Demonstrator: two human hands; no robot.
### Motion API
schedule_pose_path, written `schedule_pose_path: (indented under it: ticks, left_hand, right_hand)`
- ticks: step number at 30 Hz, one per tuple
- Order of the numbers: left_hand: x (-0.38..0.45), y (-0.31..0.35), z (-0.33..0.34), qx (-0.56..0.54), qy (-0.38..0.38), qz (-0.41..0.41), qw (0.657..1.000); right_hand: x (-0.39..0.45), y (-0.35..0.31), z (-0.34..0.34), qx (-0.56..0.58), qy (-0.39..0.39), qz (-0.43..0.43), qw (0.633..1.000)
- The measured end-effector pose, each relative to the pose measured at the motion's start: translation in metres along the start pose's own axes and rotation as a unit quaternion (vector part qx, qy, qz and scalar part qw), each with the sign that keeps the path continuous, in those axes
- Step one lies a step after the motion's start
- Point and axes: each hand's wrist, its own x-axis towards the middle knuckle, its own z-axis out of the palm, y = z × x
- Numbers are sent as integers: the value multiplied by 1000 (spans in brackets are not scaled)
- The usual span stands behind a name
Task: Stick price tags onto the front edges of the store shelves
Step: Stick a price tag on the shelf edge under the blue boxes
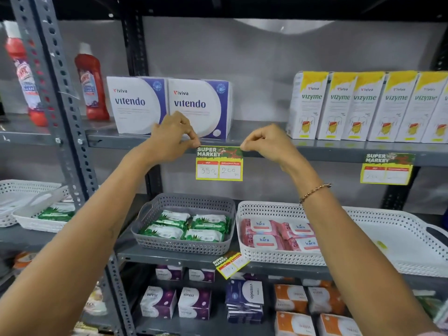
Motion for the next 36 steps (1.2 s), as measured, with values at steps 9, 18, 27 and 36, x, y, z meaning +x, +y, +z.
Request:
schedule_pose_path:
  ticks: [9,18,27,36]
  left_hand:
    - [-16,-34,-4,24,13,15,1000]
    - [-17,-64,-8,24,41,11,999]
    - [-19,-84,4,48,54,-1,997]
    - [-14,-86,7,74,107,-12,991]
  right_hand:
    - [3,-12,38,-43,0,-8,999]
    - [13,-24,71,-106,50,-28,993]
    - [16,-31,89,-153,95,-42,983]
    - [20,-36,97,-151,138,-17,979]
